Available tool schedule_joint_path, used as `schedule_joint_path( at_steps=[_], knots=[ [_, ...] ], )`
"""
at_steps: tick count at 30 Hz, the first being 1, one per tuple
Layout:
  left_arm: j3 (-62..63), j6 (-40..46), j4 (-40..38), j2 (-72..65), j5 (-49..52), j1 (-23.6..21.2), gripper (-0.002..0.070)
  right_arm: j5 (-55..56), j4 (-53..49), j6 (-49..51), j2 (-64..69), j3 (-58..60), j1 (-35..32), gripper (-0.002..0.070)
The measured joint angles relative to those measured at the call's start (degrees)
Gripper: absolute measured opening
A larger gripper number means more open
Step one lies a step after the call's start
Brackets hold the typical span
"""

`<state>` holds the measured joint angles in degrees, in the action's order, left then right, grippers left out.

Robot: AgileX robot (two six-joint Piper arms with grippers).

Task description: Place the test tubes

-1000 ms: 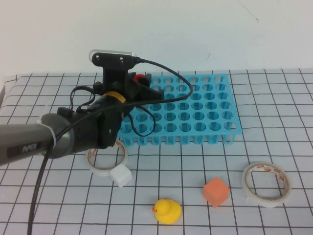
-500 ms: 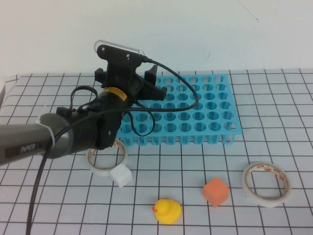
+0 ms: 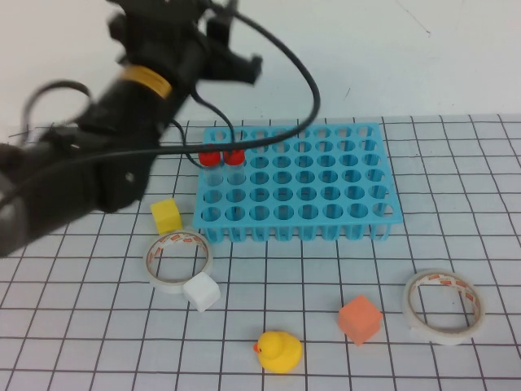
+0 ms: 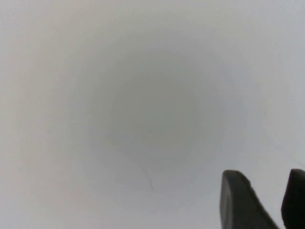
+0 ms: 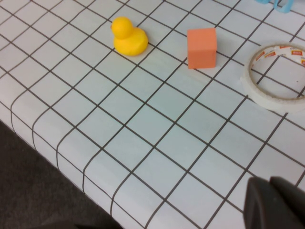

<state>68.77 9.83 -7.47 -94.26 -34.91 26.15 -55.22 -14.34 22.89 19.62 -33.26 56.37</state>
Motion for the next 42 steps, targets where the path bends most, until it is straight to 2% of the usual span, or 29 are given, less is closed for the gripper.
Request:
schedule_joint_path(
  at_steps=[5, 9, 16, 31, 37, 42],
  knots=[
    [0.0, 5.6, 0.0, 9.8, -0.3, 0.0, 0.0058, 0.0, 0.0, 0.0, 0.0, 0.0, 0.0, -0.0001],
    [0.0, 7.1, 0.2, 17.9, -0.6, 0.0, 0.0011, 0.0, 0.0, 0.0, 0.0, 0.0, 0.0, -0.0001],
    [0.0, 13.4, 0.1, 31.7, 3.3, 0.0, 0.0000, 0.0, 0.0, 0.0, 0.0, 0.0, 0.0, -0.0001],
    [0.0, 27.2, -0.5, 57.7, 31.8, 0.0, 0.0000, 0.0, 0.0, 0.1, 0.0, 0.0, 0.0, -0.0001],
    [0.0, 28.4, -0.5, 67.6, 39.6, 0.0, 0.0000, 0.0, 0.0, 0.1, 0.0, 0.0, 0.0, -0.0001],
    [-1.7, 26.4, 1.2, 74.4, 51.3, 0.0, 0.0000, 0.0, 0.0, 0.1, 0.0, 0.0, 0.0, -0.0001]
  ],
)
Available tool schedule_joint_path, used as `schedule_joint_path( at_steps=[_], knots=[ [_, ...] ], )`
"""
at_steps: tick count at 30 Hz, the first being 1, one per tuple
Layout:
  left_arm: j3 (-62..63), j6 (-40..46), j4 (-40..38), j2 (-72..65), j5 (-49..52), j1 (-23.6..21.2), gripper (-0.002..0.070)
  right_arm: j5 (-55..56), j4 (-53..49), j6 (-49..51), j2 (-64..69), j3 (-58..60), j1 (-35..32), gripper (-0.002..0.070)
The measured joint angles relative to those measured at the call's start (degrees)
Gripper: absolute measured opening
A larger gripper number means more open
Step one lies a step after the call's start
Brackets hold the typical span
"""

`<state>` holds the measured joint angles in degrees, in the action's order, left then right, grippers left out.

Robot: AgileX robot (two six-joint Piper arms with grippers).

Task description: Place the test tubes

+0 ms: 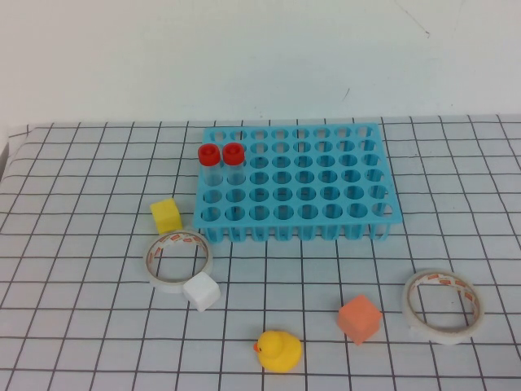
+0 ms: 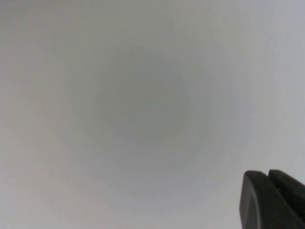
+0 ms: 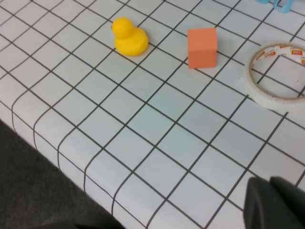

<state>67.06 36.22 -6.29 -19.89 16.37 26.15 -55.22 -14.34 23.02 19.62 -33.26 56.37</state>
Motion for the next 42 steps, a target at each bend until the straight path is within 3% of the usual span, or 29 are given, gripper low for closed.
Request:
schedule_joint_path(
  at_steps=[10, 16, 22, 34, 42],
  knots=[
    [-20.0, -23.0, 13.5, 9.6, 2.2, 0.0, 0.0000, 0.0, 0.0, 0.0, 0.0, 0.0, 0.0, -0.0001],
    [-33.4, -35.6, 15.1, 13.2, 2.6, 0.0, 0.0000, 0.0, 0.0, 0.0, 0.0, 0.0, 0.0, -0.0001],
    [-45.4, -37.9, 14.6, 13.5, 3.1, 0.0, -0.0001, 0.0, 0.0, 0.0, 0.0, 0.0, 0.0, -0.0001],
    [-57.5, -38.0, 15.1, 13.6, 3.5, -0.1, 0.0000, 0.0, 0.0, 0.0, 0.0, 0.0, 0.0, -0.0001],
    [-58.9, -44.1, 16.4, 16.2, 1.0, -15.3, 0.0000, 0.0, 0.0, 0.0, 0.0, 0.0, 0.0, -0.0001]
  ],
)
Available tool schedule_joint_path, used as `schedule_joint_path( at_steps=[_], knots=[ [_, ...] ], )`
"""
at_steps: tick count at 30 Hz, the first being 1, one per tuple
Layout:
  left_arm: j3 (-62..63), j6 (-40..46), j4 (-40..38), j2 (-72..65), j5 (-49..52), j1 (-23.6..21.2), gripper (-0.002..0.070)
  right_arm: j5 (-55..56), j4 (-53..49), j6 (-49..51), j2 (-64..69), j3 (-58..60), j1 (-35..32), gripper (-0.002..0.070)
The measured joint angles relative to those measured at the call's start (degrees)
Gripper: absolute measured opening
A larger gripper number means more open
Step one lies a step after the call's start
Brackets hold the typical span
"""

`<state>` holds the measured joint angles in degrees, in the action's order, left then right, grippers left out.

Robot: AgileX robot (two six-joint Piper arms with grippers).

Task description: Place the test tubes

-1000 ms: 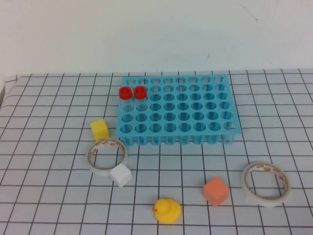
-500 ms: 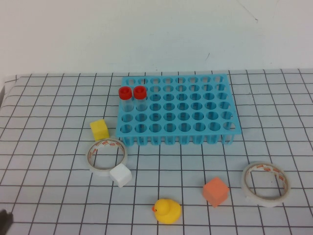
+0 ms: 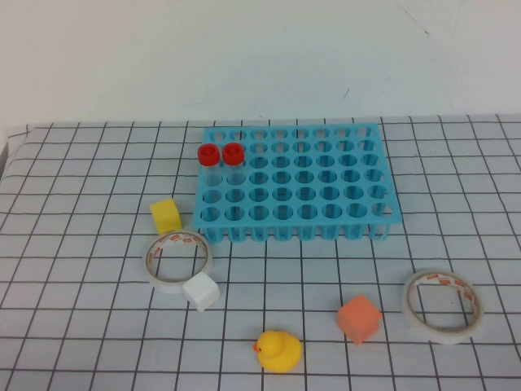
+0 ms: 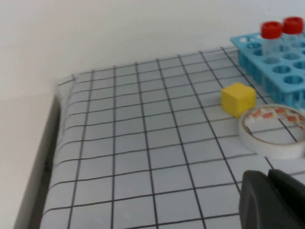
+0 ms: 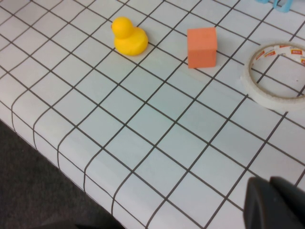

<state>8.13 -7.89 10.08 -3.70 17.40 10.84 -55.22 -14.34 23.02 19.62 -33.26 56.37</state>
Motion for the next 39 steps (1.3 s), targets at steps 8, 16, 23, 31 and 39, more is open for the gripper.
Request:
schedule_joint_path(
  at_steps=[8, 16, 23, 31, 39],
  knots=[
    [-1.4, -5.9, -2.2, 3.5, -1.0, -8.3, 0.0000, 0.0, 0.0, 0.0, 0.0, 0.0, 0.0, -0.0001],
    [-4.6, -6.2, -6.8, 3.5, -3.5, -8.7, -0.0001, 0.0, 0.0, 0.0, 0.0, 0.0, 0.0, -0.0001],
    [-9.3, -4.3, -7.8, 3.5, -5.4, -8.7, 0.0000, -0.1, 0.0, 0.0, 0.0, 0.0, 0.0, -0.0001],
    [-9.1, 4.9, -10.1, 4.2, -0.1, -8.7, -0.0001, -0.1, 0.0, 0.0, 0.0, 0.0, 0.0, -0.0001],
    [-9.1, 10.7, -13.2, 4.4, 0.1, -8.7, 0.0000, -0.1, 0.0, 0.0, 0.0, 0.0, 0.0, -0.0001]
  ],
)
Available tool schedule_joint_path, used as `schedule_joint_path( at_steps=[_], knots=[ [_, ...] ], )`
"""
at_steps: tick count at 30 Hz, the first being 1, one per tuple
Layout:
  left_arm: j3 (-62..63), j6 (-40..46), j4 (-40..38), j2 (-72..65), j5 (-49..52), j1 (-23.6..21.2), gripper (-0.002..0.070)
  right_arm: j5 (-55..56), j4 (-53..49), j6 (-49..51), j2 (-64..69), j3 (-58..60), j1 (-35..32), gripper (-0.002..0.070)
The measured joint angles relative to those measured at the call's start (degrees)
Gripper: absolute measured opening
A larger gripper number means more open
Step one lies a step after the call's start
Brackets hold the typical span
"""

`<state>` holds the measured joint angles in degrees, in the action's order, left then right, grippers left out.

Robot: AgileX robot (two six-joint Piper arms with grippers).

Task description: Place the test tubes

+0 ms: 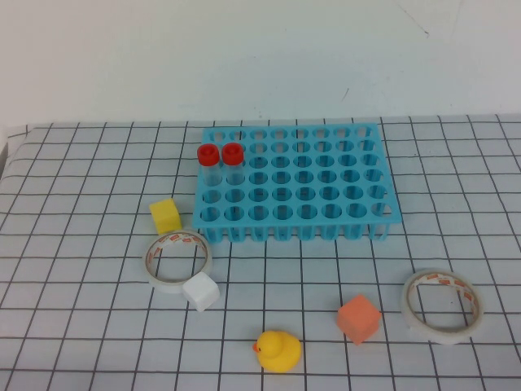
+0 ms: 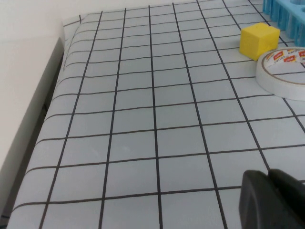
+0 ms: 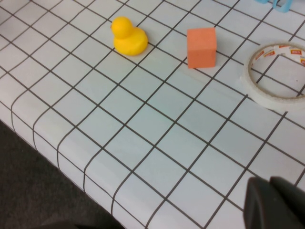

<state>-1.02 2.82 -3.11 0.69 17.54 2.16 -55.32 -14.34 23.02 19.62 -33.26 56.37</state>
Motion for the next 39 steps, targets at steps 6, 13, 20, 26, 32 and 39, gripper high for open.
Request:
schedule_joint_path(
  at_steps=[6, 13, 20, 26, 32, 39],
  knots=[
    [0.0, 1.2, -0.3, 0.0, 0.0, 0.0, -0.0001, 0.0, 0.0, 0.0, 0.0, 0.0, 0.0, -0.0001],
    [0.0, -0.9, -0.3, 0.0, 0.1, 0.0, -0.0001, 0.0, 0.0, 0.0, 0.0, 0.0, 0.0, -0.0001],
    [0.0, -1.5, -0.4, 0.0, 0.1, 0.0, -0.0001, 0.0, 0.0, 0.0, 0.0, 0.0, 0.0, -0.0001],
    [0.0, -1.5, -0.5, 0.0, 0.2, 0.0, -0.0001, 0.0, 0.0, 0.0, 0.0, 0.0, 0.0, -0.0001],
    [0.0, -1.5, -0.5, 0.0, 0.2, 0.0, -0.0001, 0.0, 0.0, 0.0, 0.0, 0.0, 0.0, -0.0001],
    [0.0, -1.5, -0.5, 0.0, 0.2, 0.0, -0.0001, 0.0, 0.0, 0.0, 0.0, 0.0, 0.0, -0.0001]
  ],
)
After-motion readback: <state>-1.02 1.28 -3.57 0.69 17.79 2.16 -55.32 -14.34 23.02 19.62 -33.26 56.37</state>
